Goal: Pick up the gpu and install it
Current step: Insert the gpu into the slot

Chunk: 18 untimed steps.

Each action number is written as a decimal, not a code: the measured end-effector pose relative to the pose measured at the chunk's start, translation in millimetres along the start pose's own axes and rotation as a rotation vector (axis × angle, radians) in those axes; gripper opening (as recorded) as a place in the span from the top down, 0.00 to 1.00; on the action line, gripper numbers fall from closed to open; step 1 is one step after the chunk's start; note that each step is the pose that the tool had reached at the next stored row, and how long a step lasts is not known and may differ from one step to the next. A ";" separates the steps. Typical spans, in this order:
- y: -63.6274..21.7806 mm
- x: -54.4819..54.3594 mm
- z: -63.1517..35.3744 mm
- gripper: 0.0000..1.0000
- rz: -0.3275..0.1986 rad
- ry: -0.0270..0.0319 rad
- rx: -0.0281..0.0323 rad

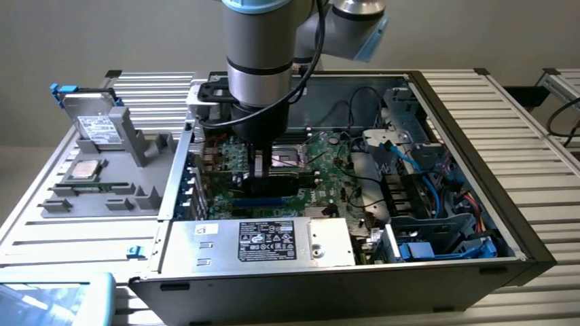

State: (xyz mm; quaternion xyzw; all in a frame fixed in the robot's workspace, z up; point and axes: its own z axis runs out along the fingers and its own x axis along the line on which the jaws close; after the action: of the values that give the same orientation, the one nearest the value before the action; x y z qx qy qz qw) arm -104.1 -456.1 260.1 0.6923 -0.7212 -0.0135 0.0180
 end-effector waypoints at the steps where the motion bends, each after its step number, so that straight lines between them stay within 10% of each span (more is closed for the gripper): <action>1: 0.0 0.1 0.0 0.72 0.000 0.0000 0.0000; 13: -2.1 1.7 -0.2 0.72 0.000 -0.0051 -0.0004; 18: -2.3 3.1 -0.1 0.72 -0.001 -0.0189 -0.0008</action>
State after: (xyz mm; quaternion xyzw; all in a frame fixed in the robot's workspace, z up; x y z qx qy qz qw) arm -102.0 -459.4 260.2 0.6925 -0.7211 -0.0203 0.0115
